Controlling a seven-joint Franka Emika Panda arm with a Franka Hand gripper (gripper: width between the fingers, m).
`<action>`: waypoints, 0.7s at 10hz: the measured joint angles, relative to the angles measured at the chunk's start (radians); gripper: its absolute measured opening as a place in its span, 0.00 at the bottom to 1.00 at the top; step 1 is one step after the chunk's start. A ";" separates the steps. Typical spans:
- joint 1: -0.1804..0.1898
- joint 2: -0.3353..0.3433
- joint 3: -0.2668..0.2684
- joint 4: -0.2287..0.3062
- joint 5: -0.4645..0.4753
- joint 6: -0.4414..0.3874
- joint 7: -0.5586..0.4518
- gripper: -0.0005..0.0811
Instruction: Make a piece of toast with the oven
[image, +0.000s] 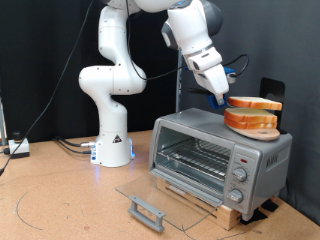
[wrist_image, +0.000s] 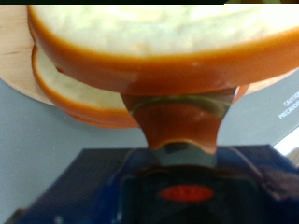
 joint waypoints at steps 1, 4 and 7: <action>0.000 -0.008 -0.015 0.000 0.014 -0.007 -0.015 0.50; -0.006 -0.034 -0.040 0.000 -0.018 -0.030 -0.031 0.50; -0.012 -0.042 -0.036 -0.009 -0.018 -0.030 -0.022 0.50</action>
